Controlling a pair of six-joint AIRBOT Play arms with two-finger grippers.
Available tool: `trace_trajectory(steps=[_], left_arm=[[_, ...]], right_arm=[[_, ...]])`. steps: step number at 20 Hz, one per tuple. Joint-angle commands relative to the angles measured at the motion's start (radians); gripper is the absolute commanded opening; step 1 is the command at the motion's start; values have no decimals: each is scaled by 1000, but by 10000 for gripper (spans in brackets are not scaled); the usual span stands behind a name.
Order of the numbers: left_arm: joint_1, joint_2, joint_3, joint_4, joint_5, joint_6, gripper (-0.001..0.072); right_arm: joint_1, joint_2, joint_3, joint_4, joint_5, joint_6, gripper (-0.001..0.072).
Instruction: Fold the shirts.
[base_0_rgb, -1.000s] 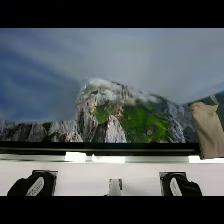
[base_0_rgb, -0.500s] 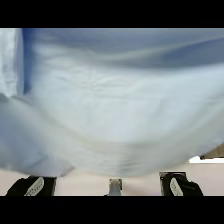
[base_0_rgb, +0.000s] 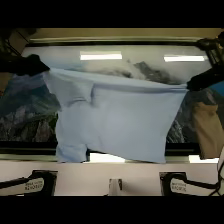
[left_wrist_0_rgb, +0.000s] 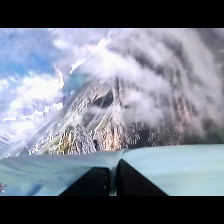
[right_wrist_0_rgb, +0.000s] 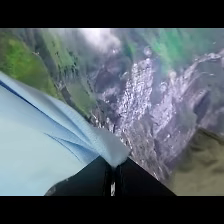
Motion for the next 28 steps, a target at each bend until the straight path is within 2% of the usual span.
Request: trace_trajectory(steps=[1,3,5,7,8,10,13,16,18,21,22,24,28], left_arm=[[-63,-209,-63,-34,209,8,44],[-76,-280,-19,-39,368,7,44],[-76,-332,22,-39,523,6,44],[-76,-374,46,-39,624,3,44],[-76,-393,48,-39,652,3,44],[-76,-425,48,-38,658,3,44],[-74,-456,47,-38,595,4,45],[-46,-410,50,-38,562,26,45],[-9,-363,75,-30,405,60,45],[26,-347,77,11,-2,60,44],[20,-353,63,58,-93,60,44],[-3,-355,-5,134,-151,55,44],[-25,-355,-93,142,-137,31,45]], right_arm=[[88,-186,-39,-29,-331,71,29],[103,-207,-39,-24,-602,172,29],[101,-222,-39,-28,-801,272,29],[101,-253,-39,-27,-886,288,29],[101,-271,-39,-27,-882,288,29],[101,-307,-39,-10,-824,288,29],[101,-339,-39,34,-688,286,29],[101,-297,-37,33,-597,280,30],[101,-237,-37,7,-459,217,30],[101,-203,-39,-6,-149,151,30],[101,-214,-47,-8,-90,140,30],[101,-245,-82,-5,-50,137,30],[102,-288,-113,9,-88,171,31]])
